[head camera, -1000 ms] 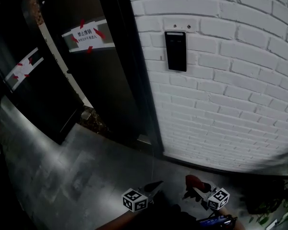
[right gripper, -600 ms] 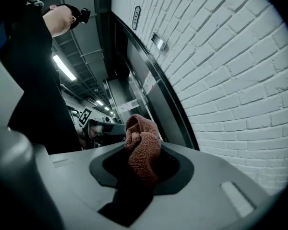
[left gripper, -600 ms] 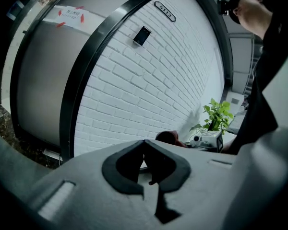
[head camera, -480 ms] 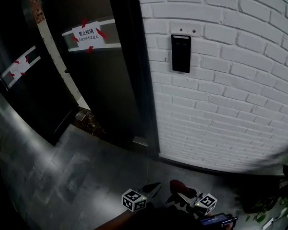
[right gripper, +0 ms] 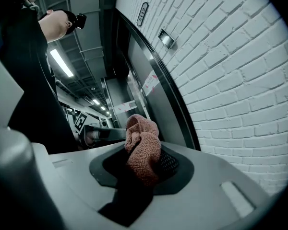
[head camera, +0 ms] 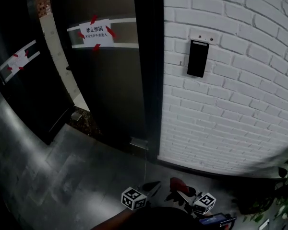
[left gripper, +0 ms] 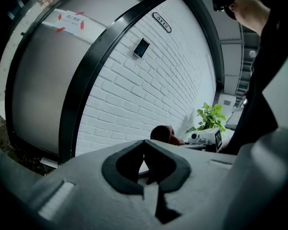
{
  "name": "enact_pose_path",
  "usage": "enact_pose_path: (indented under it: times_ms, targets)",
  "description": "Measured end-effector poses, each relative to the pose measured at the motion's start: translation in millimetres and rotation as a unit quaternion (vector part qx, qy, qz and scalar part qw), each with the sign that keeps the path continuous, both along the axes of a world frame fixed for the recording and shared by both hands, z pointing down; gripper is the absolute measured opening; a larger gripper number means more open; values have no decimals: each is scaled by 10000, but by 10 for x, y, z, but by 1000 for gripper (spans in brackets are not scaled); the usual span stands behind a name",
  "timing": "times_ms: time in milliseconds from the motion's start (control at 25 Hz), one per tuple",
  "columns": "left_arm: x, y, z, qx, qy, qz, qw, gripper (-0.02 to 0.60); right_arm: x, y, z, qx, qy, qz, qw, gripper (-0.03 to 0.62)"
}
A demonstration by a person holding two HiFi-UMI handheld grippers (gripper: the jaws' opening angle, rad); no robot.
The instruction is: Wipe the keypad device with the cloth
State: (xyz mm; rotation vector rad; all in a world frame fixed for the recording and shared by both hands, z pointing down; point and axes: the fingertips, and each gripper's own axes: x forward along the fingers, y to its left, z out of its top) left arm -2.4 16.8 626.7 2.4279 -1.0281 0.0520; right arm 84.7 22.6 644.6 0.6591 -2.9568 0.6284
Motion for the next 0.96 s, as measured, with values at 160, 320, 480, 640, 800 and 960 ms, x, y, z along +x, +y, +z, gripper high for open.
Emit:
enact_pose_path:
  times_ms: [160, 320, 480, 640, 800, 960]
  targets:
    - [-206, 28, 10, -5, 34, 32, 10000, 5, -184, 57, -27, 8, -8, 119, 9999, 118]
    - [-338, 66, 53, 37, 6, 179, 9998, 5, -303, 86, -46, 43, 16, 317, 9995, 118]
    - [-431, 132, 74, 38, 16, 315, 9995, 5, -450, 140, -23, 98, 72, 375, 9992, 118]
    - [-538, 172, 122, 16, 25, 344, 9994, 5, -557, 169, 19, 89, 139, 450, 9988, 118]
    - [-595, 210, 136, 18, 25, 375, 9993, 5, -627, 168, -11, 90, 161, 498, 9986, 118]
    - [-693, 219, 161, 58, 13, 375, 9993, 5, -739, 199, -14, 140, 181, 449, 9987, 117]
